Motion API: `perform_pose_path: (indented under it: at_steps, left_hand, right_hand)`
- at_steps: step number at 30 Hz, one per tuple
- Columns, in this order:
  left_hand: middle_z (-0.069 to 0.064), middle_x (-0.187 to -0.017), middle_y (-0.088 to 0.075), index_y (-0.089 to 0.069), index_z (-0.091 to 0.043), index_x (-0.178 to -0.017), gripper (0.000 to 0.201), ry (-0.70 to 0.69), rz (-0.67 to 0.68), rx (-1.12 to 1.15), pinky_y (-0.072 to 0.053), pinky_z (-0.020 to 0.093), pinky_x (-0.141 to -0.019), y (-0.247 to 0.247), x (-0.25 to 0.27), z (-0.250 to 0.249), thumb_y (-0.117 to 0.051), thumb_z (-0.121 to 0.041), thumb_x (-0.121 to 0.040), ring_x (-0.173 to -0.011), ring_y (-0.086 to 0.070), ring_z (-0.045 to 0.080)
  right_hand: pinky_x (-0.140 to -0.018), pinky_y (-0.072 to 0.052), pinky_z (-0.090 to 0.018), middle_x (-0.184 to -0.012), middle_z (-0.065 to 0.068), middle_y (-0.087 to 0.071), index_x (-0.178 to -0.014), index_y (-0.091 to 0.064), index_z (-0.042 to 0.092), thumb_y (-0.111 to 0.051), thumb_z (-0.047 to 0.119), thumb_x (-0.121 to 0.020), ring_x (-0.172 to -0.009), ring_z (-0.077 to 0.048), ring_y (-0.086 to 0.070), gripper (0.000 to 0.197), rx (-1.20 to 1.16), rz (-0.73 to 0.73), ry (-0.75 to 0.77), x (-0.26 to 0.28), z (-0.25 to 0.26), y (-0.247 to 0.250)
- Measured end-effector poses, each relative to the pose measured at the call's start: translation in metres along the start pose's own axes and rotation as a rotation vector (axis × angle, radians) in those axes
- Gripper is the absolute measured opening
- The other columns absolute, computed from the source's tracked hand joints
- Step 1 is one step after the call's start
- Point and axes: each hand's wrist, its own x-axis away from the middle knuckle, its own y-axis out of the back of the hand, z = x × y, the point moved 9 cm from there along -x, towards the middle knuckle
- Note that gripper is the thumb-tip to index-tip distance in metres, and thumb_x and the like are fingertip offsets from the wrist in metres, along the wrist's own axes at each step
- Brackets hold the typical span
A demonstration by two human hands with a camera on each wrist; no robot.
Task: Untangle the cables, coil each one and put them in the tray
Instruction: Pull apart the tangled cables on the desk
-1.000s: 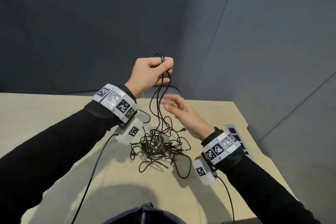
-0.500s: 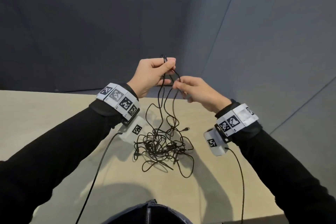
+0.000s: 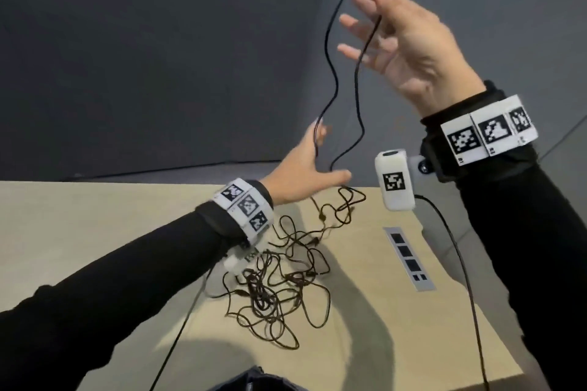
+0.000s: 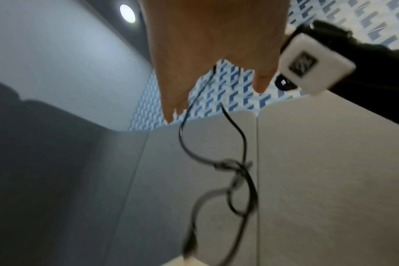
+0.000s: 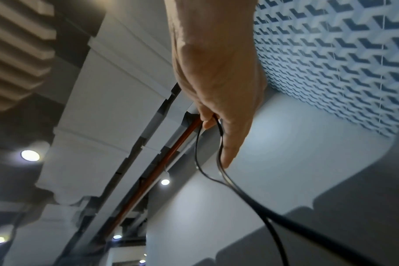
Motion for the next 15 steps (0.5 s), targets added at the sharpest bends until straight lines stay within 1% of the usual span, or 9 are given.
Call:
perform_pose_path:
  at_steps: [2, 4, 5, 6, 8, 9, 11, 13, 15]
  left_hand:
    - [-0.016, -0.129, -0.052, -0.023, -0.016, -0.146, 0.090, -0.009, 0.049, 0.073, -0.031, 0.028, -0.110, -0.030, 0.001, 0.003, -0.076, -0.034, -0.076, -0.128, -0.045, 0.005]
    - [-0.006, -0.103, -0.070, -0.052, -0.018, -0.122, 0.050, -0.015, 0.083, 0.078, -0.048, 0.040, -0.096, -0.055, 0.006, 0.012, -0.069, -0.041, -0.081, -0.100, -0.065, 0.011]
    - [0.002, -0.092, -0.072, -0.059, -0.018, -0.107, 0.030, -0.005, 0.104, 0.069, -0.051, 0.046, -0.089, -0.064, 0.009, 0.018, -0.061, -0.041, -0.087, -0.089, -0.068, 0.014]
    - [0.008, -0.086, -0.072, -0.061, -0.018, -0.096, 0.021, 0.018, 0.124, 0.073, -0.052, 0.048, -0.085, -0.070, 0.013, 0.026, -0.052, -0.037, -0.094, -0.082, -0.068, 0.017]
    - [0.013, -0.081, -0.069, -0.062, -0.018, -0.088, 0.031, 0.056, 0.098, 0.044, -0.050, 0.044, -0.082, -0.065, 0.019, 0.044, -0.039, -0.035, -0.099, -0.077, -0.066, 0.021]
    - [0.012, -0.080, -0.068, -0.063, -0.018, -0.086, 0.036, 0.083, 0.067, 0.046, -0.050, 0.044, -0.080, -0.056, 0.022, 0.052, -0.038, -0.041, -0.098, -0.074, -0.064, 0.021]
    - [0.011, -0.078, -0.061, -0.059, -0.017, -0.081, 0.039, 0.160, -0.002, 0.116, -0.049, 0.045, -0.070, -0.036, 0.021, 0.064, -0.039, -0.047, -0.095, -0.064, -0.056, 0.018]
    - [0.007, -0.073, -0.053, -0.055, -0.015, -0.079, 0.034, 0.222, -0.072, 0.229, -0.048, 0.038, -0.061, -0.019, 0.016, 0.064, -0.037, -0.035, -0.100, -0.055, -0.046, 0.012]
    - [0.003, -0.072, -0.044, -0.052, -0.013, -0.083, 0.030, 0.228, -0.082, 0.338, -0.050, 0.032, -0.064, -0.011, 0.011, 0.049, -0.033, -0.026, -0.102, -0.058, -0.043, 0.010]
  right_hand:
    - [-0.076, -0.057, -0.043, -0.108, -0.008, -0.070, -0.099, -0.063, 0.013, -0.051, 0.018, -0.097, -0.105, -0.029, -0.067, 0.013, -0.084, 0.022, 0.023, -0.004, 0.008, -0.006]
    - [-0.075, -0.057, -0.045, -0.093, -0.008, -0.072, -0.092, -0.058, 0.016, -0.044, 0.020, -0.100, -0.097, -0.028, -0.069, 0.016, -0.186, 0.033, 0.040, -0.007, 0.018, -0.007]
    - [-0.073, -0.057, -0.043, -0.084, -0.006, -0.072, -0.088, -0.055, 0.016, -0.041, 0.021, -0.101, -0.088, -0.026, -0.071, 0.019, -0.267, 0.019, 0.038, -0.009, 0.023, -0.001]
    - [-0.068, -0.057, -0.039, -0.072, -0.004, -0.070, -0.084, -0.053, 0.016, -0.040, 0.022, -0.100, -0.074, -0.023, -0.071, 0.022, -0.375, -0.012, 0.029, -0.010, 0.028, 0.008]
    - [-0.045, -0.045, -0.018, -0.052, 0.003, -0.055, -0.075, -0.051, 0.015, -0.040, 0.021, -0.100, -0.041, -0.011, -0.051, 0.029, -0.508, -0.134, 0.019, -0.011, 0.036, 0.040]
    - [-0.037, -0.031, -0.014, -0.049, 0.005, -0.047, -0.074, -0.050, 0.017, -0.040, 0.021, -0.100, -0.035, -0.008, -0.035, 0.028, -0.456, -0.223, 0.046, -0.009, 0.040, 0.061]
    - [-0.037, -0.015, -0.016, -0.050, 0.007, -0.040, -0.079, -0.052, 0.021, -0.043, 0.024, -0.096, -0.040, -0.008, -0.019, 0.020, -0.165, -0.383, 0.123, 0.000, 0.046, 0.097]
    - [-0.040, -0.012, -0.017, -0.052, 0.009, -0.042, -0.080, -0.057, 0.024, -0.049, 0.035, -0.089, -0.040, -0.007, -0.021, 0.016, 0.223, -0.392, 0.138, 0.011, 0.038, 0.103]
    - [-0.038, -0.024, -0.017, -0.059, 0.014, -0.053, -0.086, -0.061, 0.028, -0.059, 0.045, -0.081, -0.041, 0.000, -0.036, 0.019, 0.592, -0.208, 0.088, 0.020, 0.004, 0.083]
